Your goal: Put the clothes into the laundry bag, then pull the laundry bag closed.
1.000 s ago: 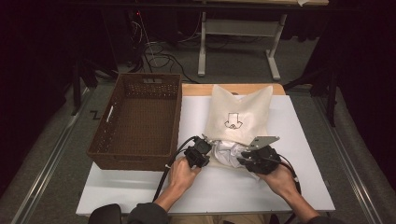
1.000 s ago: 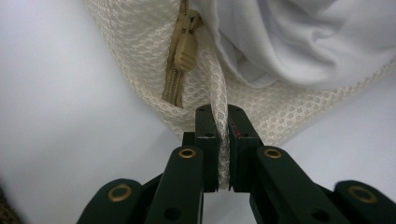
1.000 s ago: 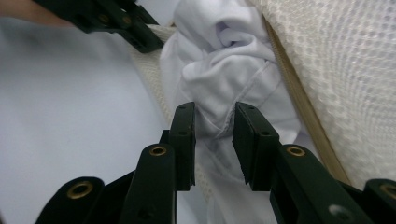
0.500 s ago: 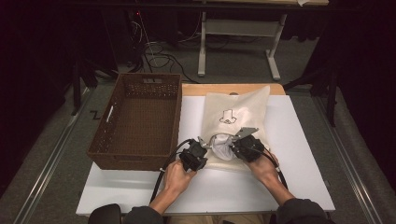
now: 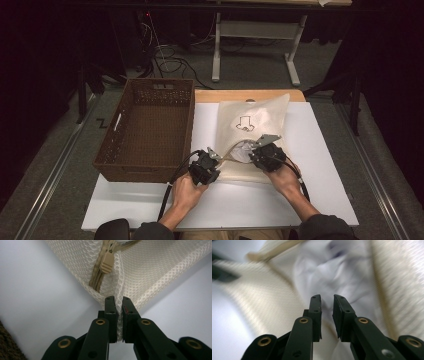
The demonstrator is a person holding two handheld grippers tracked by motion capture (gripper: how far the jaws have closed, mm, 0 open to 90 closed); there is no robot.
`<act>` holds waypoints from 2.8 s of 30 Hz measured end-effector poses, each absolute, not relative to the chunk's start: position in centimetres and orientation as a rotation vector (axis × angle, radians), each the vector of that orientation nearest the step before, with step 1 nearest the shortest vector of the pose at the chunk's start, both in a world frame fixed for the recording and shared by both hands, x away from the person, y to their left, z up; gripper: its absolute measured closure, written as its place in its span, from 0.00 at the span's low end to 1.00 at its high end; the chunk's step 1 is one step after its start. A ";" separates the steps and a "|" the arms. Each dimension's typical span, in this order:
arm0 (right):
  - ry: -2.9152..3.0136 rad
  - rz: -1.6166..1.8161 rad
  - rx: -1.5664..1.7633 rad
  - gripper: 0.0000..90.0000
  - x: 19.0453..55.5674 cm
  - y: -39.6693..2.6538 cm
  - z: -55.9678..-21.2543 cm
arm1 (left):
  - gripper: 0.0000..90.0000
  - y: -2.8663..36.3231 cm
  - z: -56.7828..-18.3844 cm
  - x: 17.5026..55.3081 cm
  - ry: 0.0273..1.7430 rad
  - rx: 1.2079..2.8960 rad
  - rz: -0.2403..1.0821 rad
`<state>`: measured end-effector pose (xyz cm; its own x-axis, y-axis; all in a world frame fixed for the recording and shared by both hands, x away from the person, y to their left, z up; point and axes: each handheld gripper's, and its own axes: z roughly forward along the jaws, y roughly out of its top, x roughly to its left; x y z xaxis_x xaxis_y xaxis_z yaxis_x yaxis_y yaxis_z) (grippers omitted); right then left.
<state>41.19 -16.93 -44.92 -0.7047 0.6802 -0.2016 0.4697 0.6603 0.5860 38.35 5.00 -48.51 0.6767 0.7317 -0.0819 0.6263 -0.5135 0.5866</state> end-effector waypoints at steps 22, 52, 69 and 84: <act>2.461 0.709 0.939 0.80 43.3 -17.6 -46.0 | 0.94 5.2 -48.8 38.0 1.044 2.308 0.216; 2.328 0.551 1.126 0.97 46.0 -21.9 -48.8 | 0.93 5.4 -48.8 37.9 1.007 2.323 0.194; 2.347 0.721 1.069 0.59 38.9 -24.1 -45.2 | 0.68 4.6 -49.1 37.8 1.011 2.355 0.255; 2.217 0.712 1.191 0.60 38.0 -26.6 -44.7 | 0.65 4.7 -49.2 38.1 1.030 2.341 0.256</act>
